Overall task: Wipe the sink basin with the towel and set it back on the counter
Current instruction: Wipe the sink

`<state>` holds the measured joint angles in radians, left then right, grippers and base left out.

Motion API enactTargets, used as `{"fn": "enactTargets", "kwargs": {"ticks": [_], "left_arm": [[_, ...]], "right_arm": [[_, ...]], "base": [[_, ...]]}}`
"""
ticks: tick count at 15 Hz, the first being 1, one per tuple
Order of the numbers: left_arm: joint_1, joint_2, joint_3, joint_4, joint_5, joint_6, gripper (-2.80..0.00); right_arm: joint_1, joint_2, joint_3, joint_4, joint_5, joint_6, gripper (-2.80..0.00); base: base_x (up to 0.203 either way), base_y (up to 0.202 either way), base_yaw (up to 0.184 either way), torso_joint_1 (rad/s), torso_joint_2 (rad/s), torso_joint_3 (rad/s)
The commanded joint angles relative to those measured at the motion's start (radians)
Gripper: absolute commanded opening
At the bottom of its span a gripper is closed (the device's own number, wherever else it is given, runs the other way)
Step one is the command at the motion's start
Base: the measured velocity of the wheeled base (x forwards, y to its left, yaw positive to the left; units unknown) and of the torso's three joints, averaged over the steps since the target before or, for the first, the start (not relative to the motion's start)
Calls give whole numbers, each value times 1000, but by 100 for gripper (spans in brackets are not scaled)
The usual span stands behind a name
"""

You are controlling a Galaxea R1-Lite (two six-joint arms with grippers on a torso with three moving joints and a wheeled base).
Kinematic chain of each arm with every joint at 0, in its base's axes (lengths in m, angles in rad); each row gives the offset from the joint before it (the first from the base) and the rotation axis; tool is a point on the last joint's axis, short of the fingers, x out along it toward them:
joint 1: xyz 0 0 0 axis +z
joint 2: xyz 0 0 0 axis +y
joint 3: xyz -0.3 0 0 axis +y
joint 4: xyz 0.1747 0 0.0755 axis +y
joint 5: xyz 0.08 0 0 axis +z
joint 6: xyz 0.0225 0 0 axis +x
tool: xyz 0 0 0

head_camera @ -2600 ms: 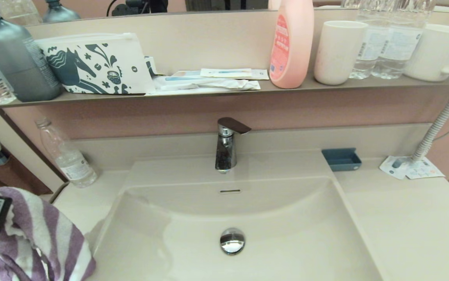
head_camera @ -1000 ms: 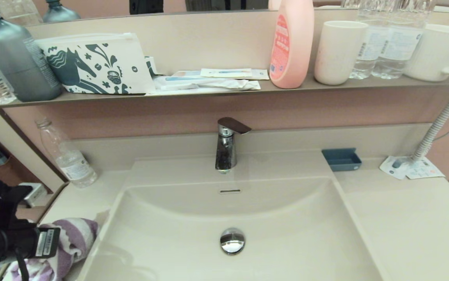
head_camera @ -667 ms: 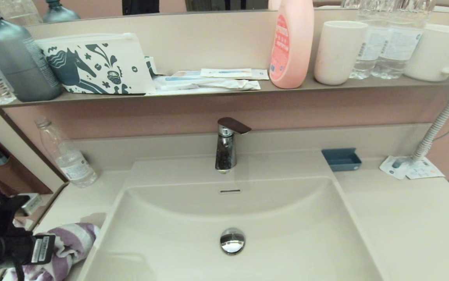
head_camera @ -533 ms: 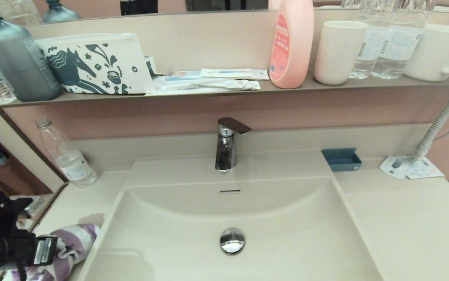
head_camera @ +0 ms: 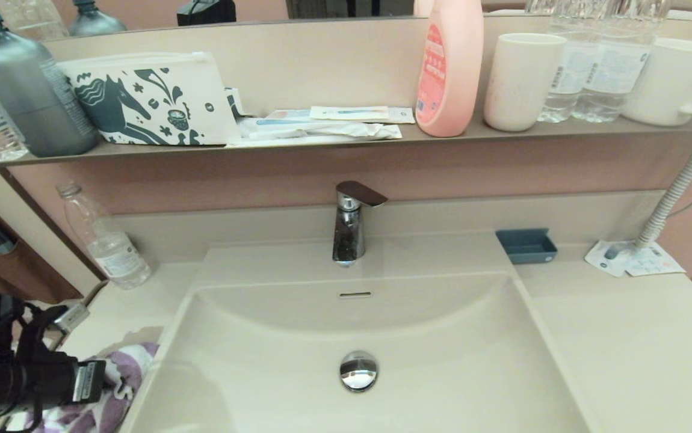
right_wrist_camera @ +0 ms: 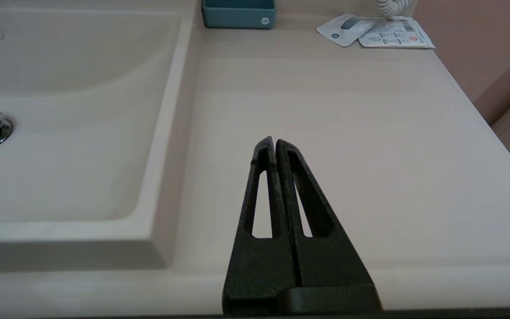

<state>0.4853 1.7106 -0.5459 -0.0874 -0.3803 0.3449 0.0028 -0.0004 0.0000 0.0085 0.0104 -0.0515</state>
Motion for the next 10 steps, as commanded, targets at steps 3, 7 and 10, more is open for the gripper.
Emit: {"fn": "enactTargets", "kwargs": {"ticks": [3,7,10], "left_arm": [[-11,66,-48,-4,-105,-1,-280],[-44,84,-145,-4,-159,-7,-280],[-57,125,-229,-3,-167,-15,-280]], "right_arm": [[0,0,0,-1,0,-1,-280],[1,0,0,0,0,-1,-280],[0,0,0,1,0,-1,-280]], "base": [[0,0,0,0,0,0],[0,0,0,0,0,0],[0,0,0,0,0,0]]}}
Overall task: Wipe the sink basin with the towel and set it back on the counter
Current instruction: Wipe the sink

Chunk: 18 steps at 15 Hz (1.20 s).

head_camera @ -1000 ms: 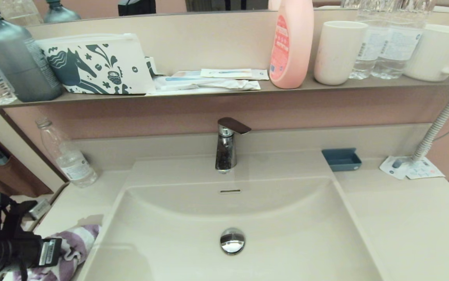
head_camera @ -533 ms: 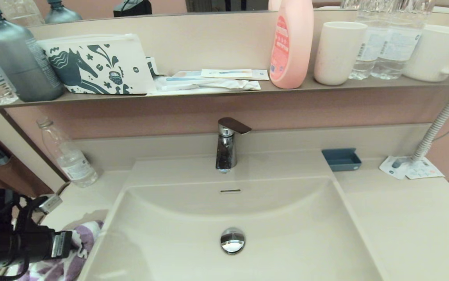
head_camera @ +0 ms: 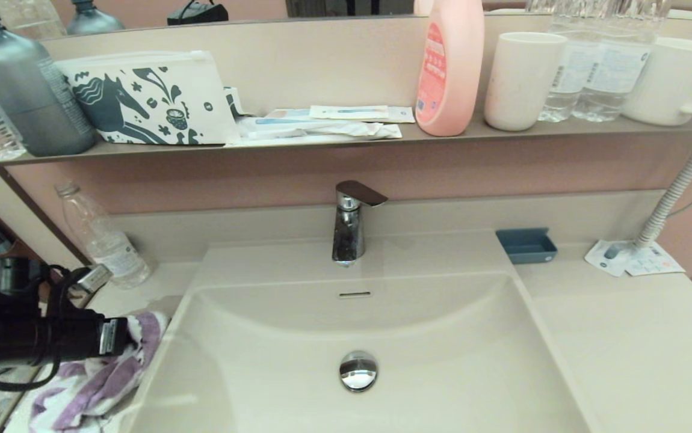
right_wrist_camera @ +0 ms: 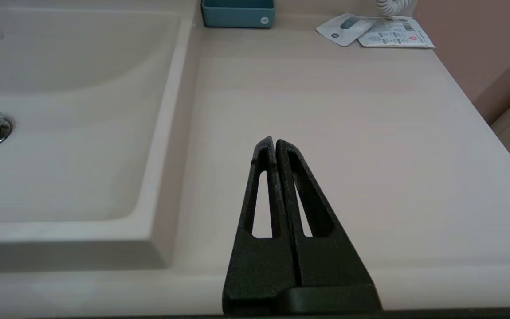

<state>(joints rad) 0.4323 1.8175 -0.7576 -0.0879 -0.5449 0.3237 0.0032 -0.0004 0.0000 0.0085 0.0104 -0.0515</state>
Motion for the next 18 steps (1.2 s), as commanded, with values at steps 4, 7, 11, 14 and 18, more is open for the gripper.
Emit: {"fn": "enactTargets", "kwargs": {"ticks": [4,7,11,14,18], "left_arm": [[-26,78,-122,-23,-3,-36,-280],[-29,139,-161,-122,-10,-37,-280],[-29,173,-207,-261,-11,-40,-280],[-29,194,-251,-265,-12,-45,-280],[-52,210,-307,-341,-27,-149,-280]], "right_arm": [[0,0,0,1,0,-1,-280],[0,0,0,0,0,-1,-280],[0,0,0,1,0,-1,-280],[0,0,0,-1,0,-1,-280],[1,0,0,0,0,-1,-280]], "base": [[0,0,0,0,0,0],[0,0,0,0,0,0],[0,0,0,0,0,0],[0,0,0,0,0,0],[0,0,0,0,0,0]]}}
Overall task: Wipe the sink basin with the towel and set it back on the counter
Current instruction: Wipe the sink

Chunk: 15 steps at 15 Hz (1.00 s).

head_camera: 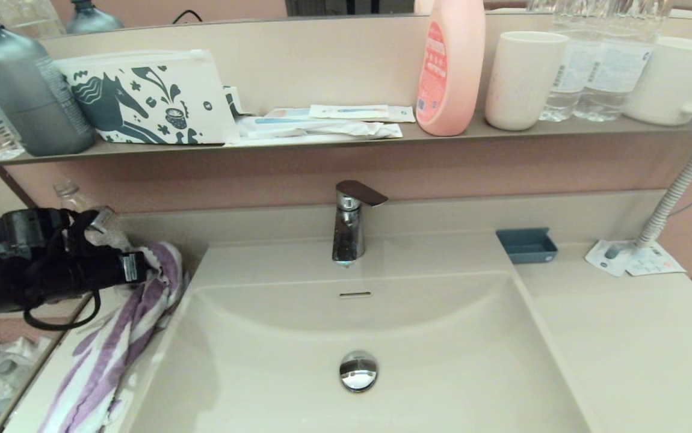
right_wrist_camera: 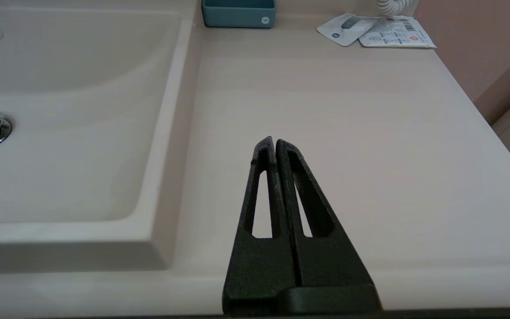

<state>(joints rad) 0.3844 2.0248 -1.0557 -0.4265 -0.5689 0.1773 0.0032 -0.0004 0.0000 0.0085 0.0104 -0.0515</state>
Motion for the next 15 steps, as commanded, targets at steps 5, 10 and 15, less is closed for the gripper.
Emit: {"fn": "enactTargets", "kwargs": {"ticks": [5,10,15], "left_arm": [[-22,66,-21,-133,-5,-9,-280],[-18,67,0,-126,-6,-10,-280],[-32,81,9,-31,-36,-48,-280]], "right_arm": [[0,0,0,1,0,-1,-280],[0,0,0,0,0,-1,-280],[0,0,0,0,0,-1,-280]], "base": [[0,0,0,0,0,0],[0,0,0,0,0,0],[0,0,0,0,0,0]]}}
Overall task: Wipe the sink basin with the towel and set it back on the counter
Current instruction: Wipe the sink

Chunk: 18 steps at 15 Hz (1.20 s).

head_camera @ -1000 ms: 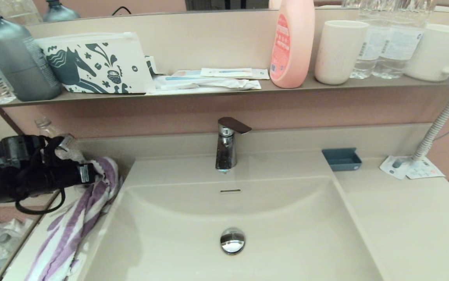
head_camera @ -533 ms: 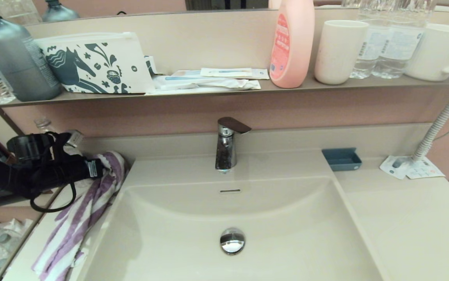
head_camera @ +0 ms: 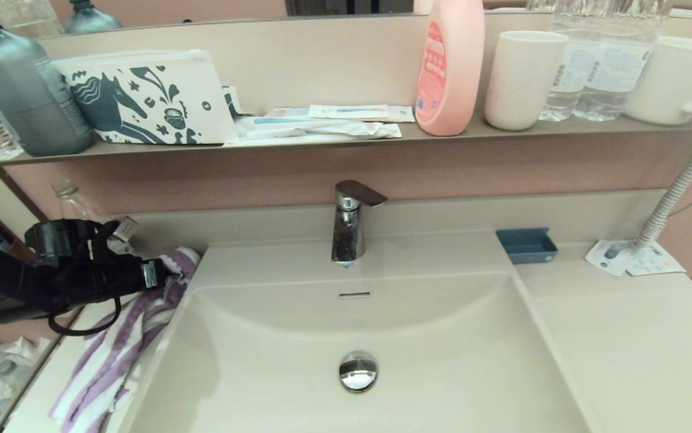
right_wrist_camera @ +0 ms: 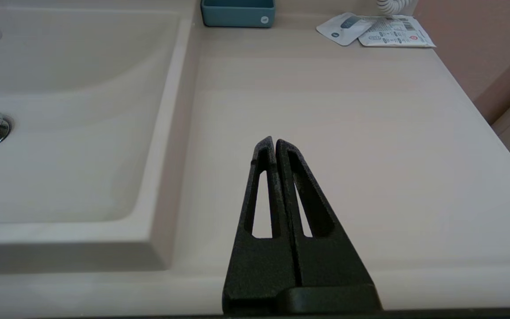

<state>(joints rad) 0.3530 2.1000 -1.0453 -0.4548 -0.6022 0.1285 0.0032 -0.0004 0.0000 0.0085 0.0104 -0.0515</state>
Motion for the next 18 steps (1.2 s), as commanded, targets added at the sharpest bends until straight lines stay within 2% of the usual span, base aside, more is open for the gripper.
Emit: {"fn": "enactTargets", "kwargs": {"ticks": [1,5,7,10,13,14,18], "left_arm": [[0,10,-2,8,-25,0,-280],[9,10,-9,35,-185,2,-280],[9,9,-8,92,-215,4,-280],[9,9,-9,166,-213,26,-280],[11,2,-9,251,-182,93,-280],[12,-1,-9,294,-164,125,-280],[46,-40,-3,558,-76,340,-280]], "right_arm": [[0,0,0,1,0,-1,-280],[0,0,0,0,0,-1,-280],[0,0,0,1,0,-1,-280],[0,0,0,1,0,-1,-280],[0,0,0,0,0,-1,-280],[0,0,0,-1,0,-1,-280],[1,0,0,0,0,-1,-280]], "base": [[0,0,0,0,0,0],[0,0,0,0,0,0],[0,0,0,0,0,0],[0,0,0,0,0,0],[0,0,0,0,0,0],[0,0,0,0,0,0],[0,0,0,0,0,0]]}}
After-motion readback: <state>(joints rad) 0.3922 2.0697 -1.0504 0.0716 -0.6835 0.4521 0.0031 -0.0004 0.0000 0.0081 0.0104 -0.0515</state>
